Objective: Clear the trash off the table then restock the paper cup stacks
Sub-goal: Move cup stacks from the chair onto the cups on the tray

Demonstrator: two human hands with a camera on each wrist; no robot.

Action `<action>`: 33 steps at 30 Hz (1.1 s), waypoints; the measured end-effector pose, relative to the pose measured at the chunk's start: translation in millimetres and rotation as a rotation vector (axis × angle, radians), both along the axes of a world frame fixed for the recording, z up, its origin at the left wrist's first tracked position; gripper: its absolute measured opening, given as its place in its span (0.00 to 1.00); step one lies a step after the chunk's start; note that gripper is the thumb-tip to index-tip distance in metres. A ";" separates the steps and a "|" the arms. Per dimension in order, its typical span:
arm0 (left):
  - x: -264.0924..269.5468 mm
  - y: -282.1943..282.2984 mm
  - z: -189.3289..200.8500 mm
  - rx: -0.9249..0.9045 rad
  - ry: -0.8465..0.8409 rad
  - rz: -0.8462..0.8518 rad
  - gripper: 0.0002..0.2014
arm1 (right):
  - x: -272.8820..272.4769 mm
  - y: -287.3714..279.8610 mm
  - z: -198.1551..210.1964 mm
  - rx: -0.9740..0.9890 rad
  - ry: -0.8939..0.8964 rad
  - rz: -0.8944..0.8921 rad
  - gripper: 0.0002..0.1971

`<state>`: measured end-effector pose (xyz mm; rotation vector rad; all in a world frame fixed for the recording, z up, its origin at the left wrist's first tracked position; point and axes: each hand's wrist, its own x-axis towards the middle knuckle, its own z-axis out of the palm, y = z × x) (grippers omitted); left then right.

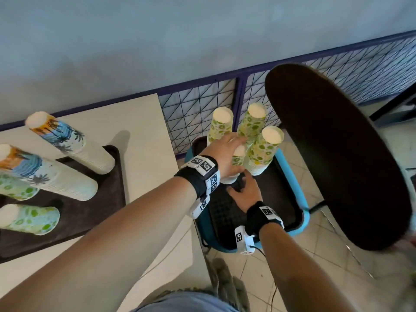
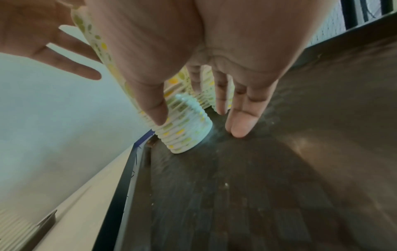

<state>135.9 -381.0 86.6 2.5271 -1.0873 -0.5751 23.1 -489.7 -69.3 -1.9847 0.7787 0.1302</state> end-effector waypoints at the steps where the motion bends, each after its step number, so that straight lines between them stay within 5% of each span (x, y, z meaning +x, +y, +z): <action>1: -2.0 -1.2 -1.1 -0.042 -0.011 0.016 0.40 | 2.7 -1.0 -2.3 0.016 -0.015 -0.008 0.49; 5: -8.5 3.3 -1.1 -0.107 -0.024 0.073 0.30 | 12.1 4.5 5.2 0.010 -0.033 0.007 0.50; 15: -6.0 43.0 -7.8 -0.243 0.072 0.237 0.32 | 13.2 32.5 25.5 -0.017 -0.073 0.024 0.54; 22: -14.4 58.0 -22.3 -0.341 0.305 0.359 0.64 | -2.4 36.2 41.7 0.111 -0.193 -0.053 0.47; 26: -26.6 64.0 -27.9 -0.350 0.455 0.356 0.57 | -9.4 35.6 64.5 0.199 -0.291 -0.021 0.41; 33: -28.7 59.6 -36.5 -0.640 0.676 0.453 0.49 | -13.7 36.0 93.6 0.200 -0.448 0.066 0.41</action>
